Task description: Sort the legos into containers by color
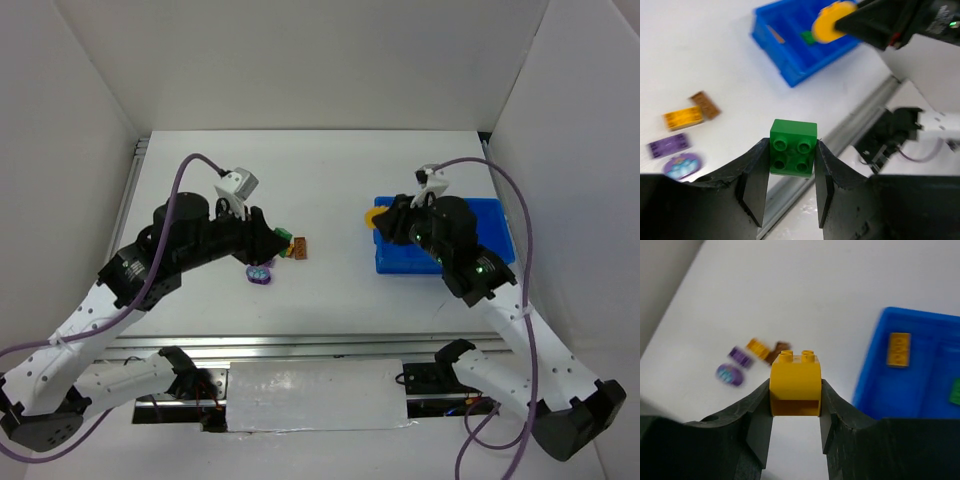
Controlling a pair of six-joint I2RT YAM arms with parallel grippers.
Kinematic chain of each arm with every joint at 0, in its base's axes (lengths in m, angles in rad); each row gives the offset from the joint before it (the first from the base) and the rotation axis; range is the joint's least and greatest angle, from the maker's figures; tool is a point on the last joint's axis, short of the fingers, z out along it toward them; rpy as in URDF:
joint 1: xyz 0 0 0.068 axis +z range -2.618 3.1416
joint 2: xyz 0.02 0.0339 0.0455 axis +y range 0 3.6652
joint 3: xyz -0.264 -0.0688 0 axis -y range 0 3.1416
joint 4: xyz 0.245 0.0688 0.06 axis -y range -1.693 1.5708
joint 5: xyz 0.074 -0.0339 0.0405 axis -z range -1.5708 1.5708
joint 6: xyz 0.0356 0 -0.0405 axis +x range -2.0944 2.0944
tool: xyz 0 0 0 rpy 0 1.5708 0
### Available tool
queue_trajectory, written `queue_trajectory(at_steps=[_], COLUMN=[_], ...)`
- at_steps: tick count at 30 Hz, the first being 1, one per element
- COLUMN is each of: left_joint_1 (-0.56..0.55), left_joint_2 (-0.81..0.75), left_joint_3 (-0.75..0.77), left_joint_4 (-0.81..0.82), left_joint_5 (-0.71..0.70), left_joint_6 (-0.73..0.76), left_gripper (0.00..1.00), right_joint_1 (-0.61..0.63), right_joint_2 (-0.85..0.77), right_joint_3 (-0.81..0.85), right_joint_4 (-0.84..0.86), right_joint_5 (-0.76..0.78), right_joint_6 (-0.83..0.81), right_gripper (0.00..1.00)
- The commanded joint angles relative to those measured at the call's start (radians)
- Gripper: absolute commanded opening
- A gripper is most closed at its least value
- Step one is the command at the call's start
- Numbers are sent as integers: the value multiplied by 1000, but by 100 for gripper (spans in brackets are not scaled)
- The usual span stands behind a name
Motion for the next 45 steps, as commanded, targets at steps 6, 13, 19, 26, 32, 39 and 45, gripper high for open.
queue_trajectory(at_steps=[6,13,19,26,32,39,45], left_joint_1=[7,13,39,142,174,191,191], left_joint_2=[19,25,66,112,120,89,46], left_joint_3=[81,57,42,22,15,-1,-20], left_joint_4=[-102,-49,39,83,89,99,96], left_joint_5=[-372,-417,-337,-185,-127,-73,-71], left_joint_6=[1,85,107,102,108,99,82], left_gripper=[0,0,0,0,0,0,0], right_joint_1=[-219,-262,-262,-262,-260,-259,-254], right_joint_2=[283,448,562,622,649,602,551], right_joint_3=[141,199,256,239,227,187,163], right_joint_4=[19,79,22,25,8,28,6], right_joint_5=[353,281,302,310,247,235,224], right_joint_6=[66,45,115,161,190,213,218], right_gripper=[0,0,3,16,33,69,93])
